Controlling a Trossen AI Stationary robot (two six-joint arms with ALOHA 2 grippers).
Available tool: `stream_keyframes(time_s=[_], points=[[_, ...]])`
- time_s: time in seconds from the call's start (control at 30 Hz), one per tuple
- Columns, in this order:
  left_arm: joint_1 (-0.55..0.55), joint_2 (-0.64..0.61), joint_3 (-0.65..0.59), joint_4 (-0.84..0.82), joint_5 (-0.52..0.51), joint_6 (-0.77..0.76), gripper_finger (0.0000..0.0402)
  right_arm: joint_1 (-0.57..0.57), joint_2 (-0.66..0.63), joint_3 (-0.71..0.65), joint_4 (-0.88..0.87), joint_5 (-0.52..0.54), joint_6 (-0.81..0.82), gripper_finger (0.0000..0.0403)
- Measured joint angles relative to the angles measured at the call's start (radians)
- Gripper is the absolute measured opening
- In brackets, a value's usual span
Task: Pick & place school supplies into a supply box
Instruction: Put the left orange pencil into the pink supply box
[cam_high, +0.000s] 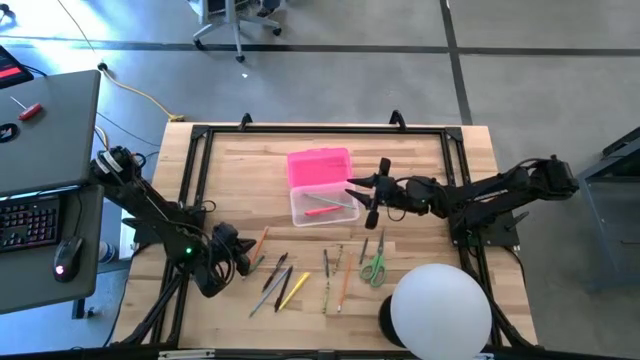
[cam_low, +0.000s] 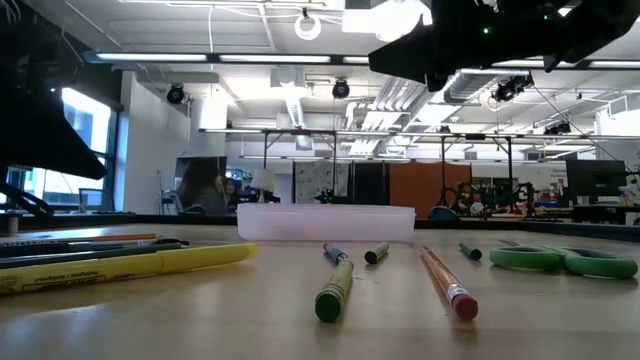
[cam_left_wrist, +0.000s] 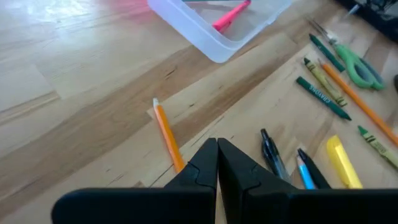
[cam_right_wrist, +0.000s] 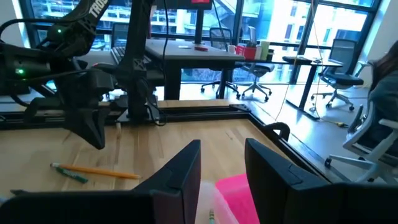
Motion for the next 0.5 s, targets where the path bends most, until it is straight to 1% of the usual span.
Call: stream_keyframes(time_s=[0.33, 0.43, 0.5], points=[[0.000, 0.000, 0.000, -0.032, -0.004, 0.002, 0.0044, 0.000, 0.000, 0.000, -0.003, 0.000, -0.005, 0.0103], [0.000, 0.000, 0.000, -0.028, -0.004, 0.060, 0.0044, 0.000, 0.000, 0.000, -0.003, 0.000, -0.006, 0.0103], [0.000, 0.000, 0.000, -0.021, -0.004, 0.071, 0.0044, 0.000, 0.000, 0.000, -0.002, 0.000, -0.006, 0.0103]])
